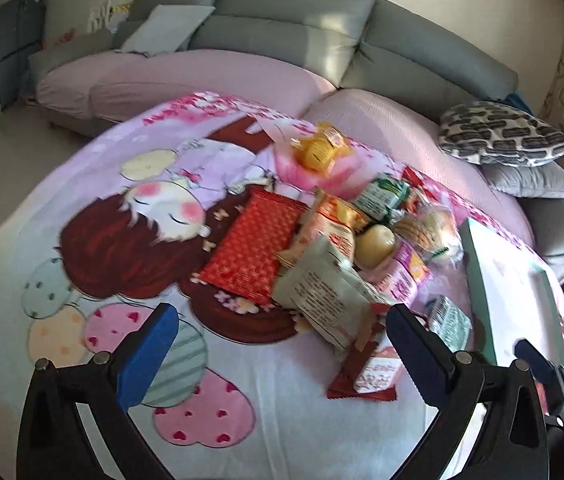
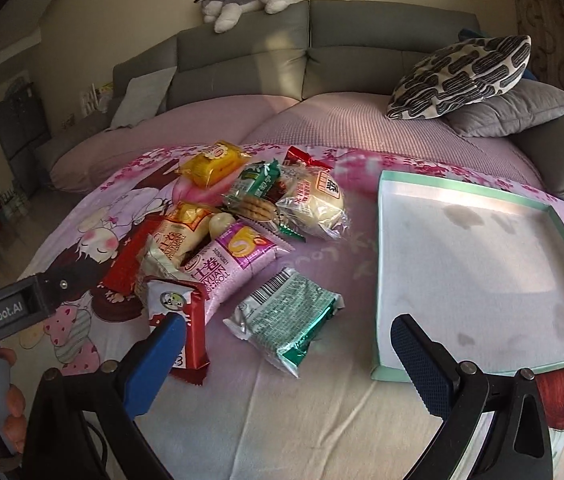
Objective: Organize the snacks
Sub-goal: 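Grasp the red-and-white milk biscuit pack with left gripper while right grasps green-and-white pack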
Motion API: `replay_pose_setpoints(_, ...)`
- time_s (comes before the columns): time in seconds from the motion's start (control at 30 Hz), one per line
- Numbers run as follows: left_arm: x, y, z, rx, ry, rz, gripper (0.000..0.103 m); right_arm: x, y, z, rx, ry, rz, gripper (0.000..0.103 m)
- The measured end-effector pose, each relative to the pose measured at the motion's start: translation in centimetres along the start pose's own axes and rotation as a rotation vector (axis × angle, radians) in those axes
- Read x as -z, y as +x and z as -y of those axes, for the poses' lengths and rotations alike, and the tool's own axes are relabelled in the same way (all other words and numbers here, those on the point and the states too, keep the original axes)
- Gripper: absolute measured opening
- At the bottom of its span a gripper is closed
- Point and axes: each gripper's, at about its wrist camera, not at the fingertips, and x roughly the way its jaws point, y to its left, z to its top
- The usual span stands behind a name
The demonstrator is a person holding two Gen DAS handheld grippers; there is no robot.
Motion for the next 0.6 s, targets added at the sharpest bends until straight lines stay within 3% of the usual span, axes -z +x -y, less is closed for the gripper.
replay_pose_setpoints(0.2, 0.4, 0.7, 0.7, 0.051, 0.016, -0.025, 0.103, -0.8, 1.1, 0.2, 0.002, -0.001, 0.014, 0.101)
replay_pose_setpoints(0.3, 0.4, 0.8, 1.0, 0.081, 0.016, -0.022, 0.103, -1.4, 1.5, 0.3, 0.011, -0.013, 0.022, 0.093)
replay_pose_setpoints(0.6, 0.5, 1.3, 1.0, 0.059, 0.011, -0.038, 0.103, -1.5, 3.7, -0.1, 0.033, -0.056, -0.032, 0.079)
